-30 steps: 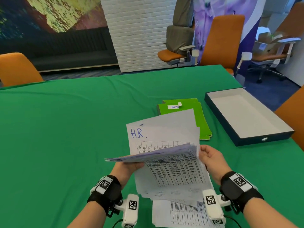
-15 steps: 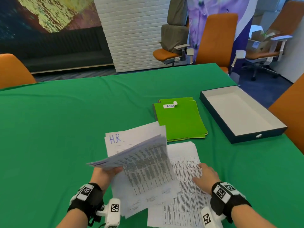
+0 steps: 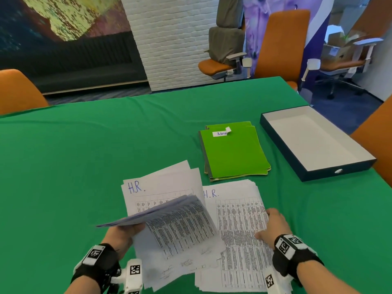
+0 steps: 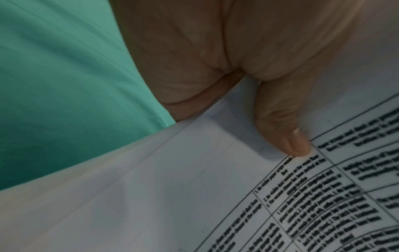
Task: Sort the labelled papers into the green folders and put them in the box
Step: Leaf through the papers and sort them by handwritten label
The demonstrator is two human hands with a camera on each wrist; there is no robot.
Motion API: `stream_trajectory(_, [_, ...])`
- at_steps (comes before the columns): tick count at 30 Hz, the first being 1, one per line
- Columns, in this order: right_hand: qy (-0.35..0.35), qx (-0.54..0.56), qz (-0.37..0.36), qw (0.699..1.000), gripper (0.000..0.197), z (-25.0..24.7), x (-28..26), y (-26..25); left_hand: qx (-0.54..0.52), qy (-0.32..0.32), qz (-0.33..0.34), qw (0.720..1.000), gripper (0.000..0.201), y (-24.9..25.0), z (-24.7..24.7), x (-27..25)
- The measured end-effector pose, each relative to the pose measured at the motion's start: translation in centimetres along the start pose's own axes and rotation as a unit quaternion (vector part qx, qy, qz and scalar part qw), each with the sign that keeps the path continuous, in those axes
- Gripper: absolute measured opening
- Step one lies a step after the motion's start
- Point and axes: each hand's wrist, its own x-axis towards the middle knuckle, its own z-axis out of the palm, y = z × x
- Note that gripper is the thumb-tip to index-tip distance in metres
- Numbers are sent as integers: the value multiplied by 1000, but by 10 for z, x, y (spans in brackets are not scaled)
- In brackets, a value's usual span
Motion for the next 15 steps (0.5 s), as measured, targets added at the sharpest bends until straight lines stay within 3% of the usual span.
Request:
stream_trajectory(6, [32,-6,-33,999,19,-7,-2,5,4,-19,-1,1000,19,6,13,-3])
stream_trajectory(8, [42,15,-48,998,6,-14,-2,3,-3,-21,-4,1000,19,6,15,-3])
stream_trajectory(11, [84,76,-74,991,6,-31,-4,-4,-7,-11,-2,1000,20,5,16,0])
stream_trajectory(15, [141,122,-170,968,8,-63,-14,-34,10,-4,19,1000,21,3,17,0])
